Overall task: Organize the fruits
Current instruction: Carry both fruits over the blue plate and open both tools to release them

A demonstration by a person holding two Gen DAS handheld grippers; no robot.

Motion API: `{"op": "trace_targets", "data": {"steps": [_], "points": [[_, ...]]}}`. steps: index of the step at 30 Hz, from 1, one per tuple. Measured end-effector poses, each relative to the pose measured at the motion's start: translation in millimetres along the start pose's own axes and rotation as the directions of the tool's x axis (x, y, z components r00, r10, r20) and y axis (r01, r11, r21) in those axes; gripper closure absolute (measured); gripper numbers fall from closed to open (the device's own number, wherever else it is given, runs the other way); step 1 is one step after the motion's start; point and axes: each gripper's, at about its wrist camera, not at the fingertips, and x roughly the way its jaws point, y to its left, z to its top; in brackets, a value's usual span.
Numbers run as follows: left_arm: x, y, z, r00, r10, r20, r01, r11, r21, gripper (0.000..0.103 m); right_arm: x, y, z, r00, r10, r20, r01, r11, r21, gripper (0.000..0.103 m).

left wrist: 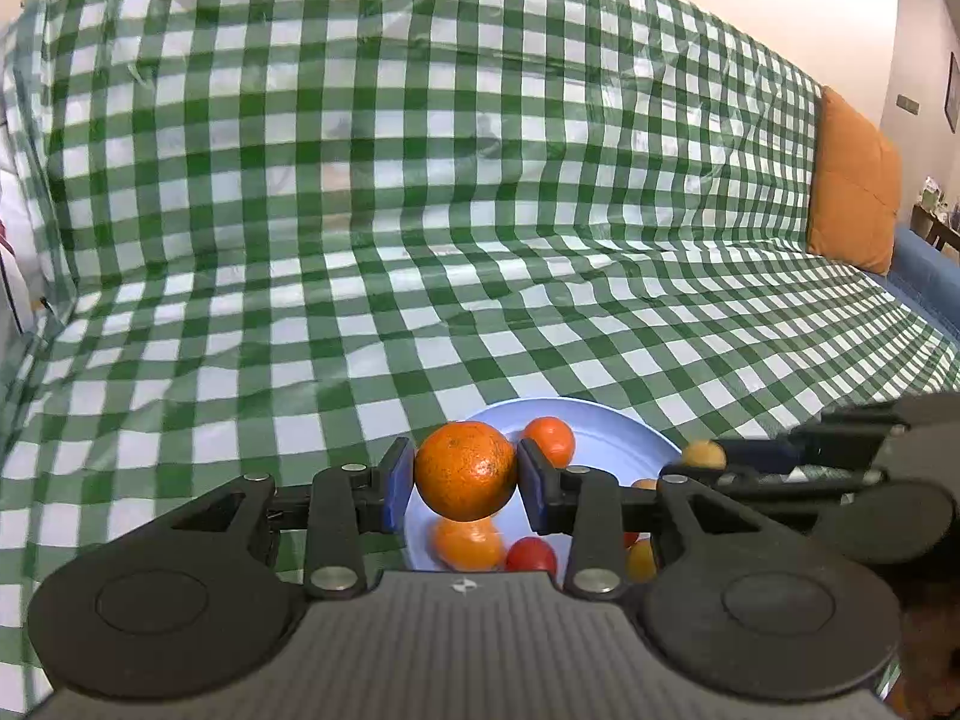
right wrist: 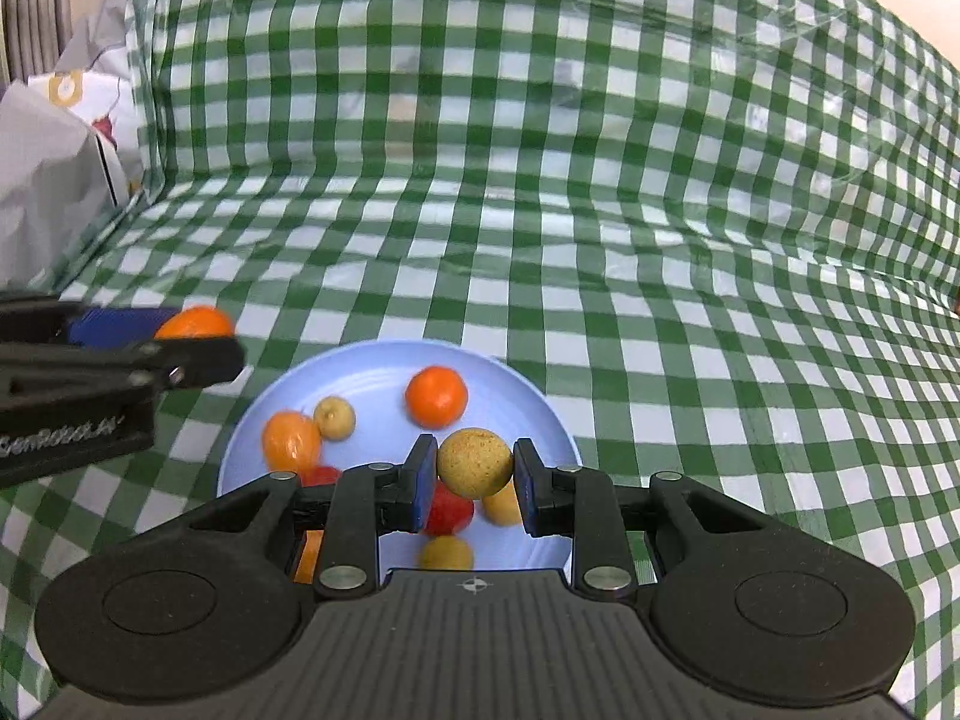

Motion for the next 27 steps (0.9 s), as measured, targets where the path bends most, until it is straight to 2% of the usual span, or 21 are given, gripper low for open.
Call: {"op": "trace_targets", "data": {"steps": [15, 25, 27], "points": [[37, -26, 13, 0.999, -0.008, -0.04, 0.005, 0.998, -0.055, 0.062, 12, -2, -9, 0.997, 0.005, -0.073, -0.008, 0.999, -0.033, 0.075], [41, -32, 14, 0.997, -0.052, -0.052, 0.049, 0.997, -0.052, 0.062, 18, -2, -8, 0.996, 0.014, -0.091, -0.018, 0.999, -0.034, 0.075], [40, -32, 15, 0.996, -0.068, -0.051, 0.065, 0.996, -0.058, 0.057, 18, -2, -8, 0.996, 0.011, -0.091, -0.015, 0.999, -0.033, 0.074]]}}
